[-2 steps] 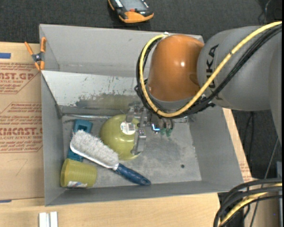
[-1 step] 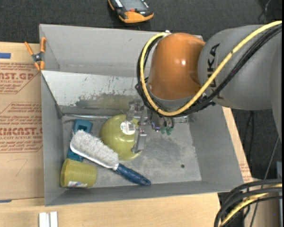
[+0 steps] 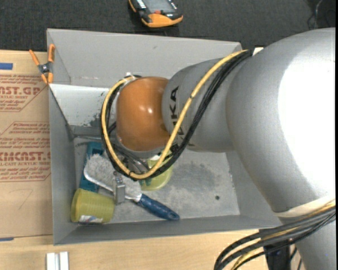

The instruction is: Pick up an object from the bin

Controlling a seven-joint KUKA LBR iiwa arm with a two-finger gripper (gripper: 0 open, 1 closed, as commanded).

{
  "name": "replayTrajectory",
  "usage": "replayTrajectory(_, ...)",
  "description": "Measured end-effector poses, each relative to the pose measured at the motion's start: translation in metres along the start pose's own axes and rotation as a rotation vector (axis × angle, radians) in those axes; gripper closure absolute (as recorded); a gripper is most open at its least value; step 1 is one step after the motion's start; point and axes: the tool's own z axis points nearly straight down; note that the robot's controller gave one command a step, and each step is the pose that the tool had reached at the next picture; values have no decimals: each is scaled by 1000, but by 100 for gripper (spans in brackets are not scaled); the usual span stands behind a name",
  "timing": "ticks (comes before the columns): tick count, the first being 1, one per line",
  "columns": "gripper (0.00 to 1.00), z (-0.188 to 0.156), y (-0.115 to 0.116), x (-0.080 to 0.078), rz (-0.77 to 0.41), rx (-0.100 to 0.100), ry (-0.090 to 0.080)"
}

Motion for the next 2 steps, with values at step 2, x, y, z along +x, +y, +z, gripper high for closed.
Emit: replayTrajectory(2,0,8,22,43,75,1,-16)
